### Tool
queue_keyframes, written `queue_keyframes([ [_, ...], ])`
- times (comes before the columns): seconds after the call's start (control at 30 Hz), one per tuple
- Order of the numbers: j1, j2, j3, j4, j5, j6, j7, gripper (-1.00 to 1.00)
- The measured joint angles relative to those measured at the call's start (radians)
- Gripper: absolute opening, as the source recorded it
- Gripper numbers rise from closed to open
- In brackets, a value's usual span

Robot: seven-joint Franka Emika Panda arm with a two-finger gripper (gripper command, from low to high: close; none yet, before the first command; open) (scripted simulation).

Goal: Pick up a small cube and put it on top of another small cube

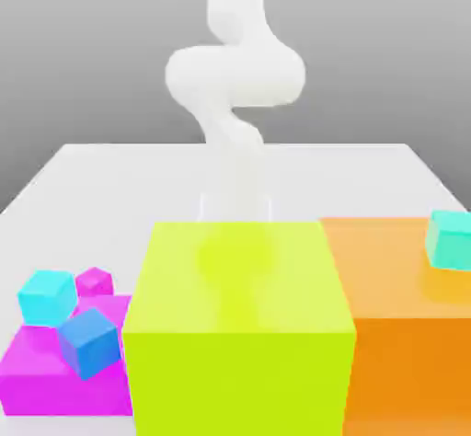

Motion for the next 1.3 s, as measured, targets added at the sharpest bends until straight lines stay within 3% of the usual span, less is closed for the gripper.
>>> queue_keyframes([
  [0.47, -0.247, 0.338, -0.141, -0.275, -0.177, 0.254, -0.006, 0.0],
  [0.77, -0.37, 0.549, -0.292, -0.451, -0.195, 0.424, -0.081, 0.0],
  [0.9, -0.395, 0.642, -0.368, -0.532, -0.129, 0.504, -0.166, 0.0],
  [1.03, -0.407, 0.749, -0.372, -0.572, 0.058, 0.59, -0.317, 0.0],
  [1.17, -0.519, 0.871, -0.205, -0.547, 0.272, 0.68, -0.467, 0.0],
  [1.3, -0.686, 0.989, -0.023, -0.524, 0.345, 0.778, -0.531, 0.0],
])
